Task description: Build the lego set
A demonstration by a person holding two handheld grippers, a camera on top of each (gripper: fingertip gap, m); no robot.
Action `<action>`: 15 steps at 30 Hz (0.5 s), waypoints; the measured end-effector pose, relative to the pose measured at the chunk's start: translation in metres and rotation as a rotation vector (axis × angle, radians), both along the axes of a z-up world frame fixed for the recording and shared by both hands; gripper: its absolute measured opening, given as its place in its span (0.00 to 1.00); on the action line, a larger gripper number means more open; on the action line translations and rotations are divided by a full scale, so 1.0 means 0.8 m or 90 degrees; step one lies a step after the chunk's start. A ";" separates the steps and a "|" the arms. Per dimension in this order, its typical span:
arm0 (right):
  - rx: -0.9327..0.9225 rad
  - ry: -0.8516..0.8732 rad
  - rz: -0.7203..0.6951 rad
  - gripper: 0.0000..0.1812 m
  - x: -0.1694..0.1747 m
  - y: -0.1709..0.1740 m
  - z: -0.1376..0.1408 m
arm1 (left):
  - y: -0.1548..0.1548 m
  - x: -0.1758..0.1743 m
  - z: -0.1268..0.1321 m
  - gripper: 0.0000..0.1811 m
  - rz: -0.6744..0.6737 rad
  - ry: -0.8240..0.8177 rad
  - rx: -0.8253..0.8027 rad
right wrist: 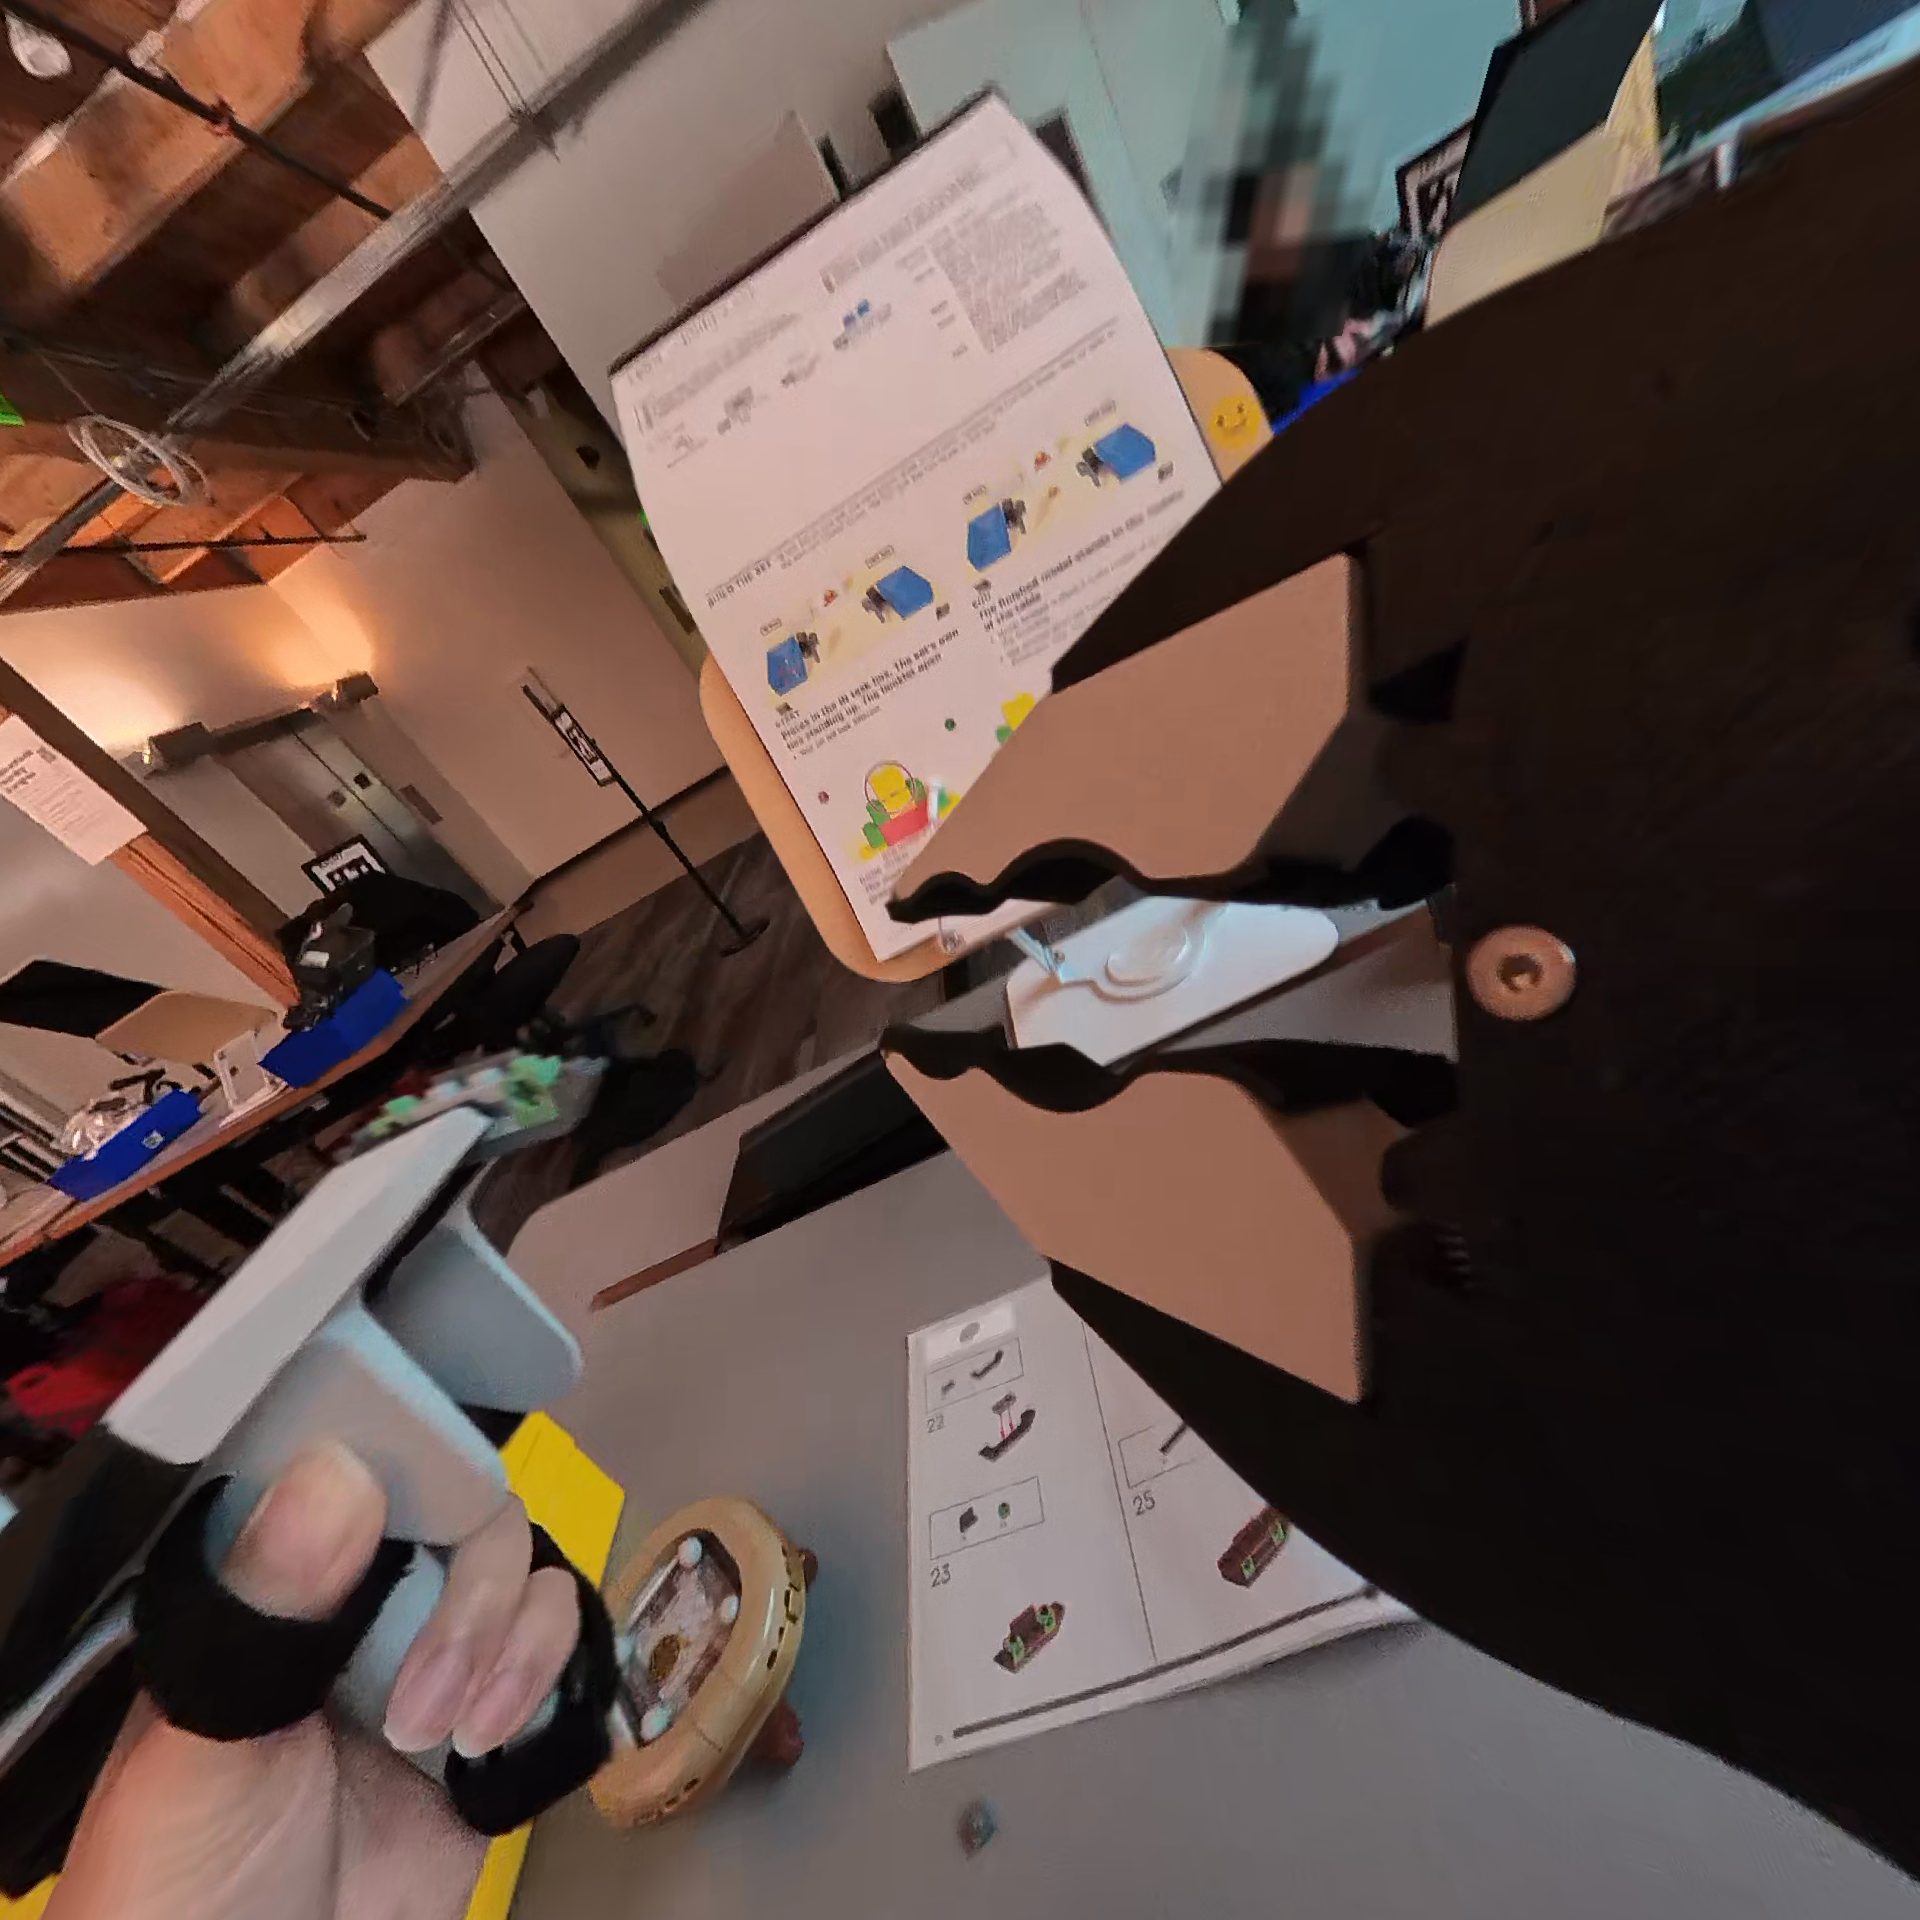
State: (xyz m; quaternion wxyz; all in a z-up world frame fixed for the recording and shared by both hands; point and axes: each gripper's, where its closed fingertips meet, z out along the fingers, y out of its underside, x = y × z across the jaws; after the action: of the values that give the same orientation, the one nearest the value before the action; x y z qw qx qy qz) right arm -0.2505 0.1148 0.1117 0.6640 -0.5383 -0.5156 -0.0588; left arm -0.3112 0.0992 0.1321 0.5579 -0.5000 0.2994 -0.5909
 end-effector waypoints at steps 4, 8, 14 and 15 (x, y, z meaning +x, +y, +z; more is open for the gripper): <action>-0.254 -0.047 0.024 0.06 0.014 0.021 -0.086 | 0.005 -0.011 0.001 0.05 0.013 -0.002 -0.002; -0.562 -0.161 -0.083 0.03 0.058 0.043 -0.231 | 0.008 -0.021 0.003 0.05 0.028 0.005 0.001; -0.772 -0.174 -0.206 0.00 0.061 0.035 -0.310 | 0.005 -0.026 0.005 0.05 0.034 0.025 -0.001; -0.797 -0.169 -0.228 0.00 0.063 0.034 -0.317 | 0.005 -0.026 0.005 0.05 0.032 0.027 -0.001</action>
State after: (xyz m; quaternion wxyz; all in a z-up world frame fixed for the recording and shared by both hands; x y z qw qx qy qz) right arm -0.2002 0.1421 -0.1423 0.1366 -0.8881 -0.4321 0.0768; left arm -0.3318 0.1029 0.1360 0.5656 -0.5207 0.2978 -0.5660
